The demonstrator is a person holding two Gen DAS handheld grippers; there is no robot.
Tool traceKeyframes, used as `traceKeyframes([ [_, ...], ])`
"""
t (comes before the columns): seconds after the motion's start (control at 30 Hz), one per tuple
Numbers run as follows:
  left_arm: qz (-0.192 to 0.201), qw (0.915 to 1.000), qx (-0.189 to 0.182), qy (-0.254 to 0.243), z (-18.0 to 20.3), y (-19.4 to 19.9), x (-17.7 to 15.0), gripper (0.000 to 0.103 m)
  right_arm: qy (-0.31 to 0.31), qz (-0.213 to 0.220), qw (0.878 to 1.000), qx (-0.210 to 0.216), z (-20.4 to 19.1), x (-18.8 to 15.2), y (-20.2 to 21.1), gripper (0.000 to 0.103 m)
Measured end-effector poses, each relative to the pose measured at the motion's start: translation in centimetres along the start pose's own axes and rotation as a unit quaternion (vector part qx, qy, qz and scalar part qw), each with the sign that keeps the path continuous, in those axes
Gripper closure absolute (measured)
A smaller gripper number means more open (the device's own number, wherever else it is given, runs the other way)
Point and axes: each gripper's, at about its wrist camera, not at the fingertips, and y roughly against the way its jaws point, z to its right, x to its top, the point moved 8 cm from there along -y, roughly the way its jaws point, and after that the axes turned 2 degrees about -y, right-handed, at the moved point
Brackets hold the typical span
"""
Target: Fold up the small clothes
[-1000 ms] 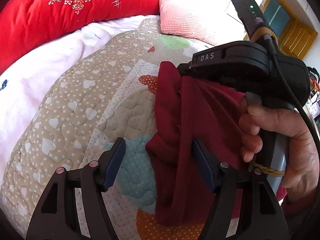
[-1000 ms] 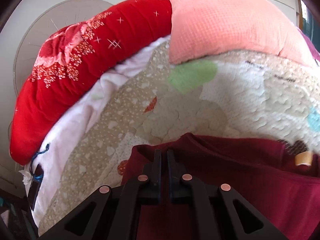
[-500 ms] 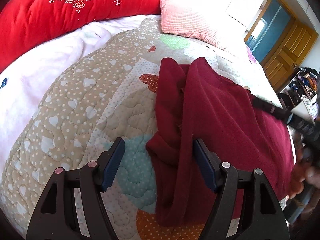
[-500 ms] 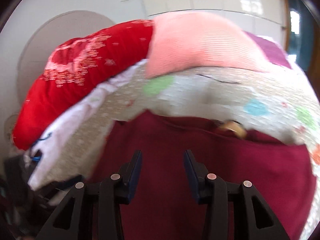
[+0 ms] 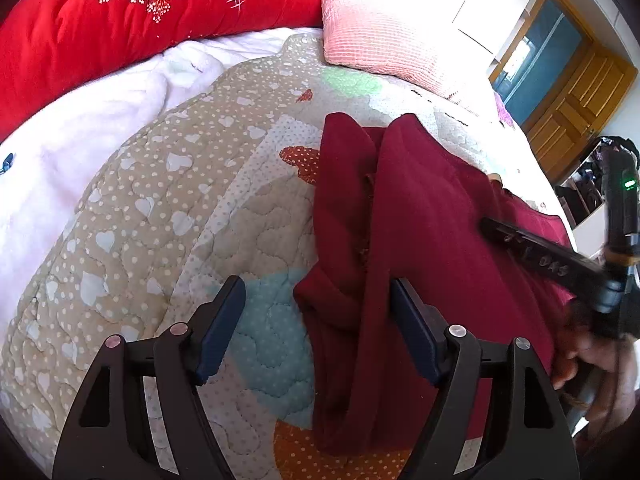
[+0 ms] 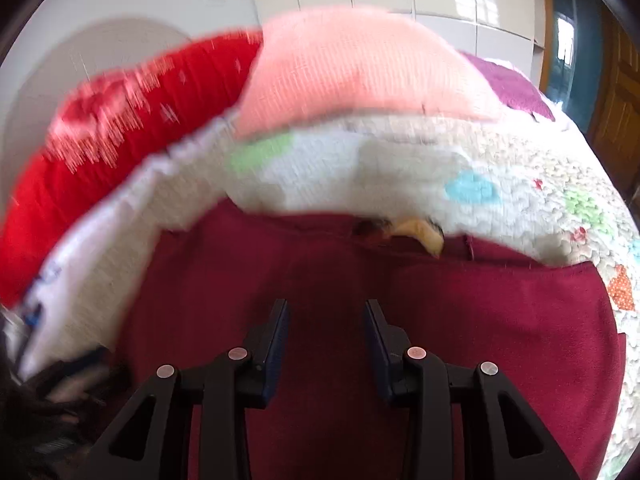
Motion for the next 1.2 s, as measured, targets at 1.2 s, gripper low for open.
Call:
traceKeyframes([
  [1.2, -0.004, 0.9986, -0.047, 0.026, -0.4, 1.2, 0.0, 0.027, -0.008, -0.005, 0.998, 0.056, -4.7, 1.4, 3.2, 0.052],
])
